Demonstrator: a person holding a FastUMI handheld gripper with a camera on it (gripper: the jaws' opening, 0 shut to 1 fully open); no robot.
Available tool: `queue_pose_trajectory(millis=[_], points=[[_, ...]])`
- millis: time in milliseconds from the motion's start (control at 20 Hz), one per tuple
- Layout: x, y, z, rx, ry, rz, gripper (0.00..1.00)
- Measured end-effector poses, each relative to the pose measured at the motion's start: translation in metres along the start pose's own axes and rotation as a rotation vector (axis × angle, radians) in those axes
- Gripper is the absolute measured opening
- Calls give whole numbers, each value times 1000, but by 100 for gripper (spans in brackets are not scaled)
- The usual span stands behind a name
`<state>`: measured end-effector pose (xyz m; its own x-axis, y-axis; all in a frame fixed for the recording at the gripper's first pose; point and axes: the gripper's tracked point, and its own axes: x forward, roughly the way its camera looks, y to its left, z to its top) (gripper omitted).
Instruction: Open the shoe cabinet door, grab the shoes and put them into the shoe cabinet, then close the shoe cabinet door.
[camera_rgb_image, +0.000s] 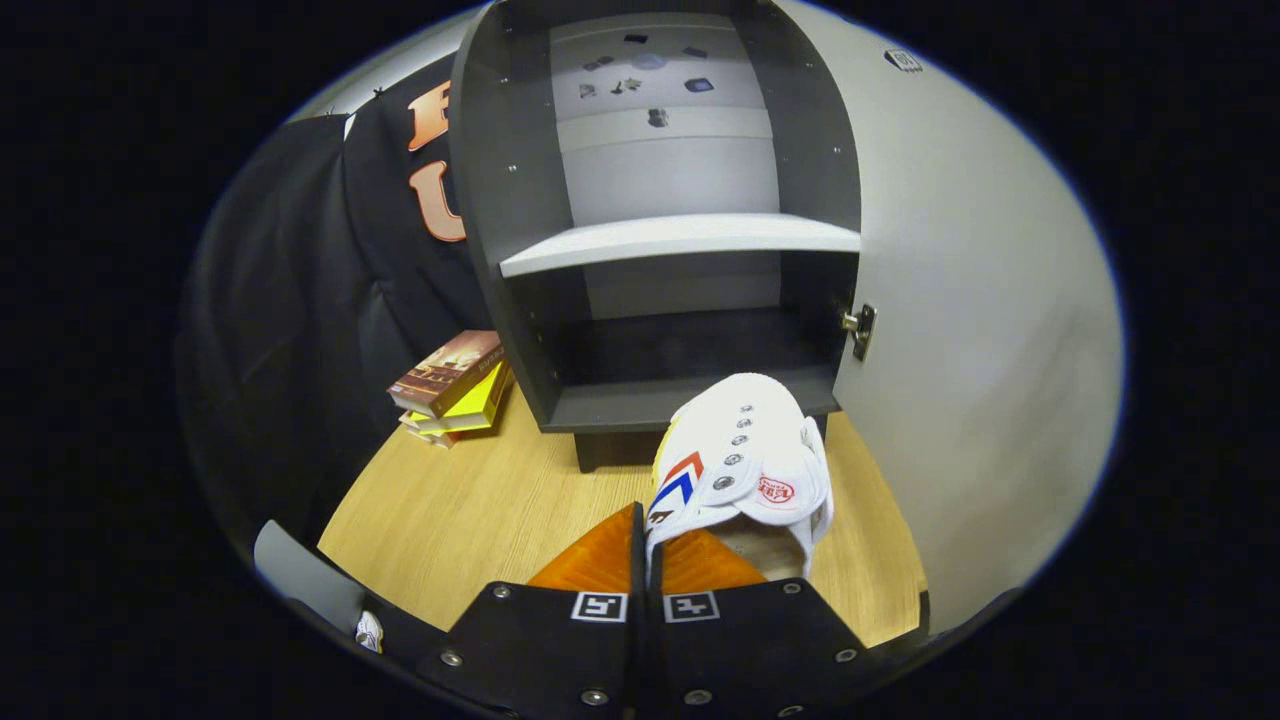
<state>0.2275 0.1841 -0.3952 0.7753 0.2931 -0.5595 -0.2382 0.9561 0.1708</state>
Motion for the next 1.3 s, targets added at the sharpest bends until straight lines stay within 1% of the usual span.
queue_pose_trajectory(millis=[300,500,800,1000,1300], points=[[-21,6,75,-33,-102,7,0],[-10,9,119,-62,-138,20,0],[30,12,172,-122,-162,36,0],[58,18,198,-123,-159,58,0],[107,12,235,-121,-161,47,0]])
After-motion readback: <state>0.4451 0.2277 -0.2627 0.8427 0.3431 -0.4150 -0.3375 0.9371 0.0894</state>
